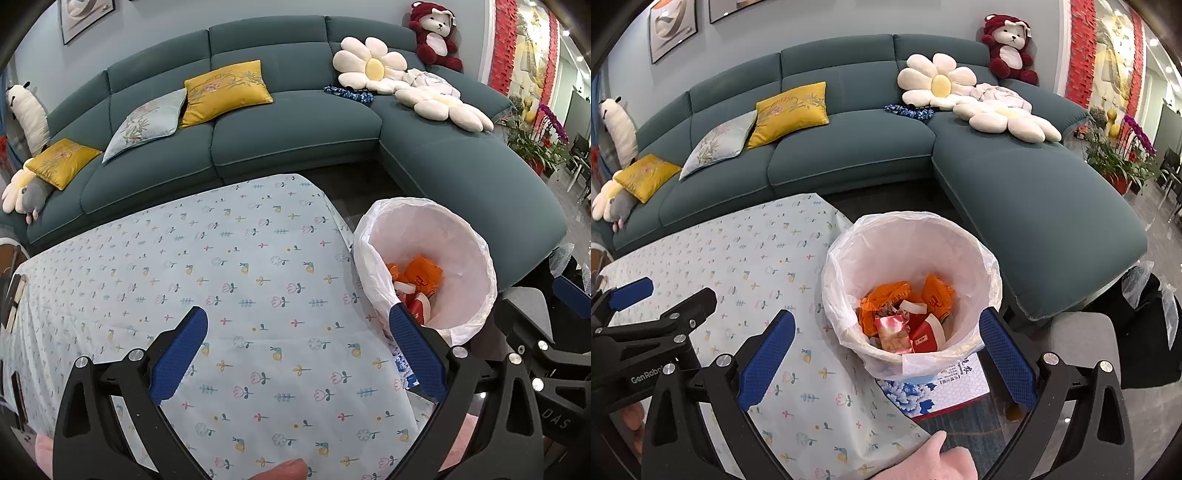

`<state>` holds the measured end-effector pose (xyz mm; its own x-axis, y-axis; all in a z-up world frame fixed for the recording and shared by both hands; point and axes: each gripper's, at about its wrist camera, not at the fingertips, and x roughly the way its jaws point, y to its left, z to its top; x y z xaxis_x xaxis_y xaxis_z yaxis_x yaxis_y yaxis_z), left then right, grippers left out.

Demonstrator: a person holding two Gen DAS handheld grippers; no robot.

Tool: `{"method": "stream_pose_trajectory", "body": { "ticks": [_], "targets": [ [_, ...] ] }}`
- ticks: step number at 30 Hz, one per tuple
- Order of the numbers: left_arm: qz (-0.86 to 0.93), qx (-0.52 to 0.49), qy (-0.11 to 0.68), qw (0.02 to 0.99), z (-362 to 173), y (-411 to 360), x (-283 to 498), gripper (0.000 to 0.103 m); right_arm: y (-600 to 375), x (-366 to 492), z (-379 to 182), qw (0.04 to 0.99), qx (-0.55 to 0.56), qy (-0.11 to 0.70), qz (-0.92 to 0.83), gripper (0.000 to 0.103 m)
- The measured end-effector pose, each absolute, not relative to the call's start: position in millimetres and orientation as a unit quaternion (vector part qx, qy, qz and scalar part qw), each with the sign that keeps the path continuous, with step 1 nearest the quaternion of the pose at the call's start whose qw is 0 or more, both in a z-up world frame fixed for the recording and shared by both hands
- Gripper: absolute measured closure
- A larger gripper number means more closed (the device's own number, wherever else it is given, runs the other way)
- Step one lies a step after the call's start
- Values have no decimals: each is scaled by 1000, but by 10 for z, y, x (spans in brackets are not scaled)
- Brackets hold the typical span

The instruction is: Collect trash

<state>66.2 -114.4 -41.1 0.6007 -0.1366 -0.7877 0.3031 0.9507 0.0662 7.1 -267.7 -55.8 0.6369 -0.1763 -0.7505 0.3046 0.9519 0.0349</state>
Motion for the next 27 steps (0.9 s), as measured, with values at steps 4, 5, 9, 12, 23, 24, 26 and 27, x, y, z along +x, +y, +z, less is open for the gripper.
{"method": "stream_pose_trajectory", "body": {
  "ticks": [4,5,9,12,23,24,26,27],
  "targets": [
    [-122,97,431,889,-414,-1140,646,9,-2648,64,-568,901,72,407,-134,7],
    [-121,96,430,889,-410,-1137,642,9,-2648,62,-573,901,73,407,-134,7],
    [-119,96,429,890,-399,-1128,637,9,-2652,51,-588,900,75,409,-135,7],
    [-117,94,430,890,-396,-1118,642,9,-2654,52,-599,899,75,410,-136,7],
    [-113,96,428,892,-400,-1122,634,9,-2648,49,-618,897,73,413,-139,7],
    [-113,97,428,891,-404,-1127,635,9,-2649,48,-627,897,72,414,-139,7],
    [-113,96,430,891,-410,-1127,636,9,-2647,44,-637,897,72,414,-138,7],
    [-113,96,430,890,-411,-1126,634,9,-2646,37,-637,896,72,415,-139,7]
  ]
}}
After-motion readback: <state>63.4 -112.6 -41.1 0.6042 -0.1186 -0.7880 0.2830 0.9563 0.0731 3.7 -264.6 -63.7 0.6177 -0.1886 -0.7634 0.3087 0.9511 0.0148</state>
